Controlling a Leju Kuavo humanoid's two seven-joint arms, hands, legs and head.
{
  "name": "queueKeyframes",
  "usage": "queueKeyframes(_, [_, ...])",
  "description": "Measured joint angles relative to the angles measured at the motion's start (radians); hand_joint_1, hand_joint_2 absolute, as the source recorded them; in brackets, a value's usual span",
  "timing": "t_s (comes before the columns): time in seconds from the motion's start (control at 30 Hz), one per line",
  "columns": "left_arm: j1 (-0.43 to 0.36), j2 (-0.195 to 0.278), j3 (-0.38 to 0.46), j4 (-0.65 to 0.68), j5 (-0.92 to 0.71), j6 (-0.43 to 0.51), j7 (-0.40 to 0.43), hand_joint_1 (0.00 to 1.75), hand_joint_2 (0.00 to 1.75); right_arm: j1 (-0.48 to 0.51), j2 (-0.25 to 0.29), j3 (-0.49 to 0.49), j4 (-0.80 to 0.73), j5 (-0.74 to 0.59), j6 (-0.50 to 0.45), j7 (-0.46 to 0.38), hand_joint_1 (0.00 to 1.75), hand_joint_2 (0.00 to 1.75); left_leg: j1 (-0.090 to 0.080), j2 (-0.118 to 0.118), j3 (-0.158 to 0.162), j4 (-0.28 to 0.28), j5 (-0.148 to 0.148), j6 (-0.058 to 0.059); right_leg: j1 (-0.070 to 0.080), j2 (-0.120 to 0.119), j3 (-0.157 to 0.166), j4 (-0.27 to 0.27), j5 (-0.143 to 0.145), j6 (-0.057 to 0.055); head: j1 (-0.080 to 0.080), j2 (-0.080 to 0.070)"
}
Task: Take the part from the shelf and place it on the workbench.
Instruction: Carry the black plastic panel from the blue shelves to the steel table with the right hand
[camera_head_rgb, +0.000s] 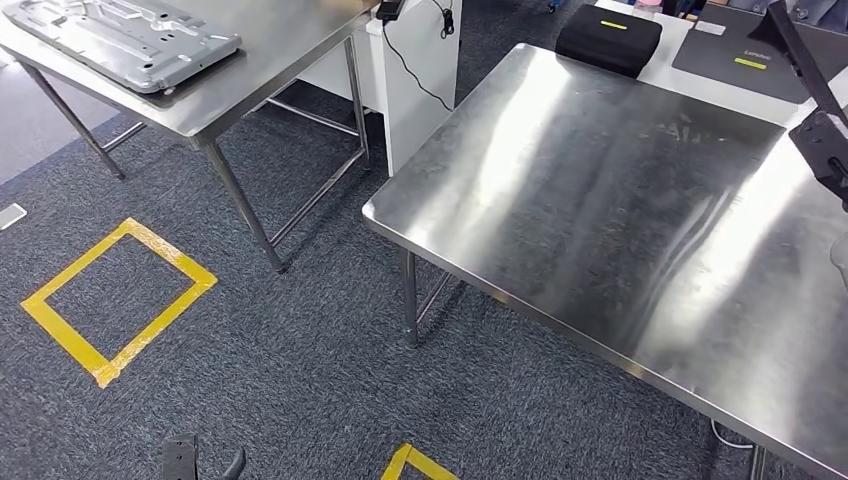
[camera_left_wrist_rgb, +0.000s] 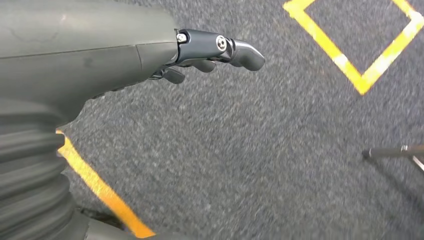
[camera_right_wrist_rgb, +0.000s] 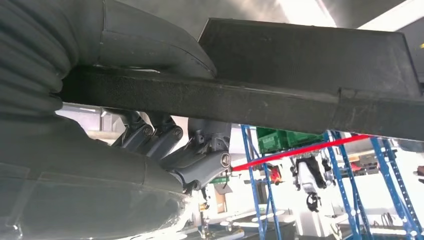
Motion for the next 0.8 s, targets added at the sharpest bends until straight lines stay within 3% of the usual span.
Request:
queueKeyframes(0.03, [0.000, 0.002, 0.000, -0.001, 0.000, -0.003, 0.001, 0.00, 1.75, -0.003, 0.002, 0.000, 0.001, 0.002, 0.000, 0.000, 1.75, 1.75, 0.003, 0.004, -0.011, 0.015, -0.007, -0.014, -0.003, -0.004, 0.036, -0.057, 0.014, 0.012, 0.002, 0.000])
queueKeyframes(0.07, [0.000, 0.004, 0.000, -0.001, 0.000, -0.007, 0.002, 0.00, 1.75, -0.005, 0.003, 0.000, 0.001, 0.003, 0.000, 0.000, 1.75, 1.75, 0.003, 0.008, -0.021, 0.032, -0.014, -0.027, -0.005, -0.005, 0.059, -0.096, 0.022, 0.012, 0.002, 0.000])
queueKeyframes(0.13, [0.000, 0.008, 0.000, -0.002, 0.000, -0.010, 0.003, 0.00, 1.75, -0.003, 0.008, 0.000, 0.003, 0.004, 0.000, 0.000, 1.75, 1.75, 0.004, 0.012, -0.034, 0.052, -0.024, -0.043, -0.007, 0.002, 0.064, -0.105, 0.024, -0.007, 0.000, 0.000])
queueKeyframes(0.2, [0.001, 0.008, 0.000, -0.002, -0.002, -0.011, 0.005, 0.00, 1.75, 0.004, 0.011, 0.000, 0.004, 0.004, 0.000, 0.000, 1.75, 1.75, 0.007, 0.012, -0.032, 0.051, -0.024, -0.045, -0.014, 0.007, 0.058, -0.103, 0.029, -0.021, -0.006, 0.000])
queueKeyframes(0.27, [0.001, 0.011, 0.000, -0.002, -0.005, -0.010, 0.006, 0.00, 1.75, 0.007, 0.013, 0.001, 0.004, 0.005, 0.000, 0.000, 1.75, 1.75, 0.005, 0.012, -0.025, 0.043, -0.022, -0.045, -0.012, 0.010, 0.055, -0.103, 0.032, -0.027, -0.009, 0.000])
queueKeyframes(0.5, [0.001, 0.010, 0.000, -0.002, -0.013, -0.004, 0.008, 0.00, 1.75, 0.010, 0.014, 0.001, 0.005, 0.005, 0.000, -0.002, 1.75, 1.75, 0.006, 0.012, -0.020, 0.032, -0.013, -0.023, 0.007, 0.014, 0.051, -0.103, 0.038, -0.043, -0.009, 0.000])
queueKeyframes(0.57, [0.001, 0.009, 0.000, -0.002, -0.013, -0.004, 0.008, 0.00, 1.75, 0.010, 0.014, 0.001, 0.005, 0.005, 0.000, -0.002, 1.75, 1.75, 0.007, 0.012, -0.022, 0.031, -0.012, -0.024, 0.009, 0.014, 0.050, -0.103, 0.039, -0.045, -0.009, 0.000])
queueKeyframes(0.63, [0.001, 0.008, 0.000, -0.002, -0.013, -0.004, 0.008, 0.00, 1.75, 0.010, 0.014, 0.000, 0.005, 0.005, 0.000, -0.002, 1.75, 1.75, 0.007, 0.012, -0.023, 0.031, -0.010, -0.032, 0.011, 0.013, 0.049, -0.103, 0.040, -0.047, -0.009, 0.000])
queueKeyframes(0.73, [0.001, 0.007, 0.000, -0.002, -0.013, -0.004, 0.008, 0.00, 1.75, 0.010, 0.014, 0.001, 0.005, 0.005, 0.000, -0.002, 1.75, 1.75, 0.007, 0.012, -0.025, 0.030, -0.006, -0.059, 0.013, 0.013, 0.046, -0.102, 0.040, -0.048, -0.009, 0.000])
queueKeyframes(0.8, [0.001, 0.007, 0.000, -0.002, -0.013, -0.004, 0.008, 0.00, 1.75, 0.010, 0.014, 0.001, 0.005, 0.005, 0.000, -0.002, 1.75, 1.75, 0.006, 0.012, -0.027, 0.031, -0.005, -0.069, 0.014, 0.013, 0.045, -0.102, 0.041, -0.049, -0.009, 0.000])
